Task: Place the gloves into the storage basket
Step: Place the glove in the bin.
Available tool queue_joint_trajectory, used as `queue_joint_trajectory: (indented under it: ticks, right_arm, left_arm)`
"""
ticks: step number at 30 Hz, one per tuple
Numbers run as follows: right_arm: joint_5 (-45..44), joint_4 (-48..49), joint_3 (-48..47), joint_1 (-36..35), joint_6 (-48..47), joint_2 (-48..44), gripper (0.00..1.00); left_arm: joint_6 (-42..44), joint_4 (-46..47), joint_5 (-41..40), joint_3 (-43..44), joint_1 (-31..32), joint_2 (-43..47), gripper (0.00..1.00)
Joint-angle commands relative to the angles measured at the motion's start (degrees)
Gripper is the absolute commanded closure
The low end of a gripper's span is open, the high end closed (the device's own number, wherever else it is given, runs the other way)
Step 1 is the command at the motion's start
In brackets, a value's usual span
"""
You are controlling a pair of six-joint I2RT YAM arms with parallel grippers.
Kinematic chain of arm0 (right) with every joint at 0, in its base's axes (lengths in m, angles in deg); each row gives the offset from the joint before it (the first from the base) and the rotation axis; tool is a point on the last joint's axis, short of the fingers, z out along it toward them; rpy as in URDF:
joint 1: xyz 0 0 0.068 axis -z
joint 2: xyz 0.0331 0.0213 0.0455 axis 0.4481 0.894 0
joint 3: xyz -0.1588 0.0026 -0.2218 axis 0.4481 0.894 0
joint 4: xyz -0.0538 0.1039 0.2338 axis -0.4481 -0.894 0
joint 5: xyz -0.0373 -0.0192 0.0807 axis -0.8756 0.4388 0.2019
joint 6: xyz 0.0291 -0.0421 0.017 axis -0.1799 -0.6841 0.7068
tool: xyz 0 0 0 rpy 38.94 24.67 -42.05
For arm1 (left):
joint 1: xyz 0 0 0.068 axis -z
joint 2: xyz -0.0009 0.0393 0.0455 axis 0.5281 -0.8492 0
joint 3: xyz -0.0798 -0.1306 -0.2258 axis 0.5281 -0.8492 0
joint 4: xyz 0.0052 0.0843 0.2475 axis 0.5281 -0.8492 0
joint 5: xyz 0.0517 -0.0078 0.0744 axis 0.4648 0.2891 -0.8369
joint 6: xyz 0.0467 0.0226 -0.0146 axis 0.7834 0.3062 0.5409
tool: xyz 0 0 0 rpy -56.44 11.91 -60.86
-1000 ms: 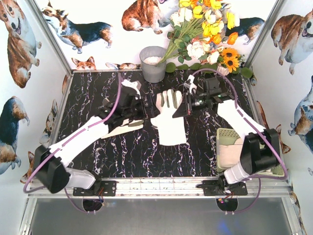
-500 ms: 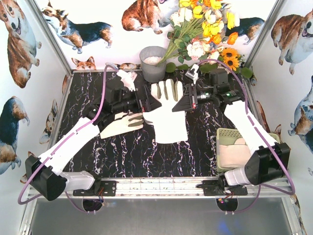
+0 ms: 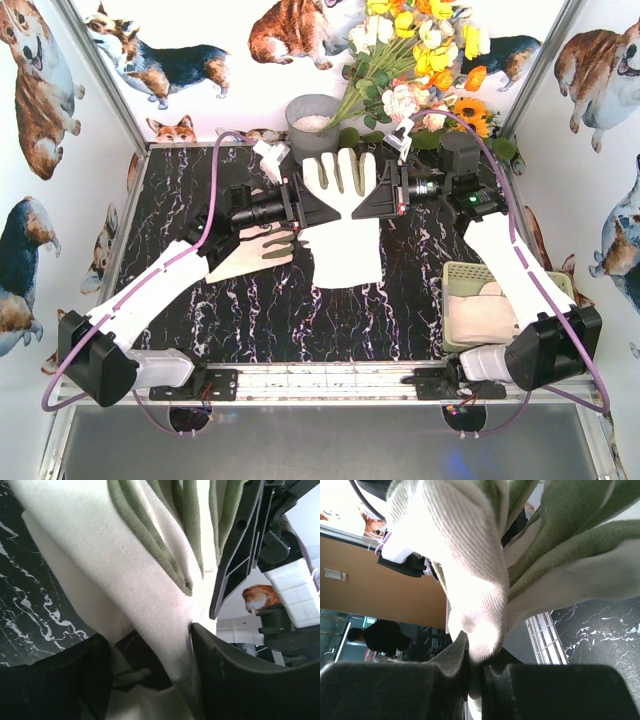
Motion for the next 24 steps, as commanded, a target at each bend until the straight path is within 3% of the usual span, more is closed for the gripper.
queue_joint_trajectory:
  ticks: [1,7,11,14,16,19,24]
  right_arm:
    - [0.16,3.08,-0.82,-0.15,-0.25,-0.92,1.00]
    - [-1.72,-9.37,-4.40,-0.15,-10.56,0.35,1.00]
    - [-3.94,-9.51,-4.60,-0.15,-10.72,0.38,1.00]
    - [-6.23,-8.51,-4.44,-0.02,-9.96,-0.10,1.00]
    - [-6.63,-6.51,-3.86,0.23,-8.12,-0.43,0.89]
    - [-6.04,-1.11,-2.22,0.69,-3.74,-1.17,0.63]
    - [-5.34,6.15,1.11,0.99,1.80,-2.69,0.38]
  left_arm:
    - [-2.22,4.03,3.45,-0.80,-0.02,1.94,0.50]
    - [-3.80,4.88,5.12,-1.46,-0.01,2.15,0.71]
    - [-4.40,5.34,5.55,-0.91,-0.02,2.41,0.96]
    - [-4.37,5.42,3.94,-0.24,-0.01,3.05,1.00]
    - [-4.48,5.91,2.72,-0.21,-0.02,3.55,1.00]
    - [-4.81,6.54,1.37,-0.03,-0.02,4.17,1.00]
    - [-6.04,8.59,0.08,0.91,-0.02,4.66,1.00]
